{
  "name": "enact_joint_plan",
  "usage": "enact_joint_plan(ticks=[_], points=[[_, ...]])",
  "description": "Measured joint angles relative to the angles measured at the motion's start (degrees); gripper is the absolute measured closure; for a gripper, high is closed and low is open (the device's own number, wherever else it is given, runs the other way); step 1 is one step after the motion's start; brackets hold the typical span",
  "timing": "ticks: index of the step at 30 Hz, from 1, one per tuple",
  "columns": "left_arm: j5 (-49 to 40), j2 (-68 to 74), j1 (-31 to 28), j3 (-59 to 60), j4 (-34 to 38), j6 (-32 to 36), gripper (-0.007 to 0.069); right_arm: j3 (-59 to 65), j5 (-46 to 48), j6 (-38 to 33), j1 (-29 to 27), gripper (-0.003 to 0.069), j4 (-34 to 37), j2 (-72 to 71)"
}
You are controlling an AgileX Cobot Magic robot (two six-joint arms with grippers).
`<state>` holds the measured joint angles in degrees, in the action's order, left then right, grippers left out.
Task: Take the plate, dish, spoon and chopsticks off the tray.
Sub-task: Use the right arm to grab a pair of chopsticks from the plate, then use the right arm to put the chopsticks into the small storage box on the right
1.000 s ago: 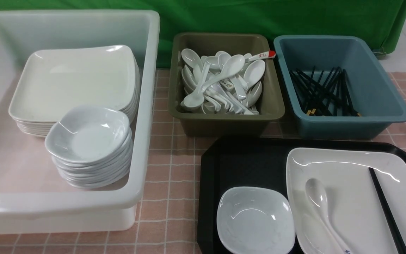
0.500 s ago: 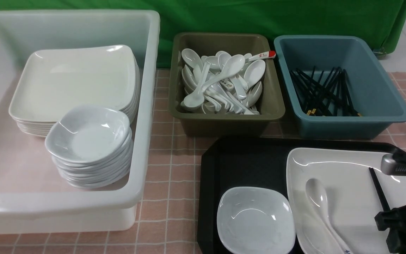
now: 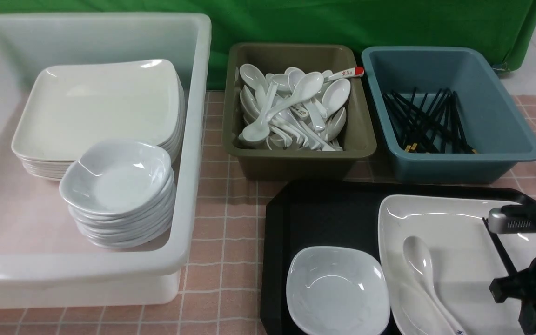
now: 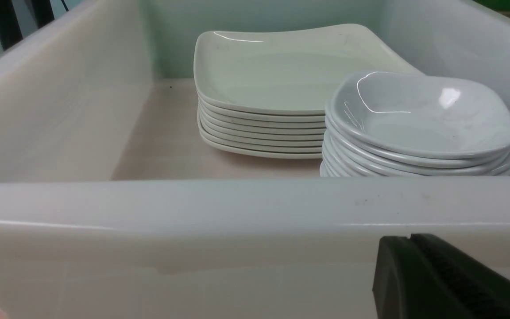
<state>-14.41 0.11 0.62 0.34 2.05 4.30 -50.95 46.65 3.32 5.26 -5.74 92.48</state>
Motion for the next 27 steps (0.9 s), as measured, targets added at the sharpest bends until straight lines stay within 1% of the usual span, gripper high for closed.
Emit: enact_joint_plan(ticks=[3,5,6,7,8,11,12,13,14,15,16,17,18,20,21,23,25,26,27], points=[[0.0,0.0,0.0,0.0,0.0,0.0,0.0602,-5.02,3.12,-1.11,0.0,0.0493,0.93,-4.07],[0.0,0.0,0.0,0.0,0.0,0.0,0.0602,-9.22,1.33,-1.11,0.0,0.0493,0.99,-7.37],[0.0,0.0,0.0,0.0,0.0,0.0,0.0602,-9.22,0.91,-1.11,0.0,0.0493,0.99,-7.66],[0.0,0.0,0.0,0.0,0.0,0.0,0.0602,-12.55,-5.29,-0.48,0.0,0.0493,1.0,-9.73],[0.0,0.0,0.0,0.0,0.0,0.0,0.0602,-13.6,-9.3,-0.05,0.0,0.0493,1.05,-10.52],[0.0,0.0,0.0,0.0,0.0,0.0,0.0601,-15.25,-27.15,1.1,0.0,0.0493,1.3,-10.93],[0.0,0.0,0.0,0.0,0.0,0.0,0.0601,-15.41,-32.07,2.1,0.0,0.0493,1.45,-10.54],[0.0,0.0,0.0,0.0,0.0,0.0,0.0601,-15.48,-34.45,2.31,0.0,0.0493,1.64,-10.26],[0.0,0.0,0.0,0.0,0.0,0.0,0.0601,-15.61,-41.95,4.52,0.0,0.0493,2.11,-8.56],[0.0,0.0,0.0,0.0,0.0,0.0,0.0601,-15.61,-47.49,6.2,0.0,0.0493,2.29,-7.01],[0.0,0.0,0.0,0.0,0.0,0.0,0.0601,-15.61,-51.63,7.3,0.0,0.0493,2.39,-5.14],[0.0,0.0,0.0,0.0,0.0,0.0,0.0601,-15.61,-52.4,7.3,0.0,0.0493,2.39,-4.75],[0.0,0.0,0.0,0.0,0.0,0.0,0.0601,-15.85,-57.6,8.96,0.0,0.0493,2.51,-0.61],[0.0,0.0,0.0,0.0,0.0,0.0,0.0601,-16.67,-61.78,9.75,0.0,0.0493,2.51,4.43],[0.0,0.0,0.0,0.0,0.0,0.0,0.0601,-16.91,-61.97,9.85,0.0,0.0493,2.51,4.95],[0.0,0.0,0.0,0.0,0.0,0.0,0.0601,-18.78,-63.43,9.9,0.0,0.0474,2.58,10.81],[0.0,0.0,0.0,0.0,0.0,0.0,0.0601,-20.06,-63.55,9.92,0.0,0.0436,2.62,14.45],[0.0,0.0,0.0,0.0,0.0,0.0,0.0601,-21.0,-63.29,9.97,0.0,0.0381,2.62,16.24],[0.0,0.0,0.0,0.0,0.0,0.0,0.0601,-21.12,-63.19,9.97,0.0,0.0381,2.62,16.47]])
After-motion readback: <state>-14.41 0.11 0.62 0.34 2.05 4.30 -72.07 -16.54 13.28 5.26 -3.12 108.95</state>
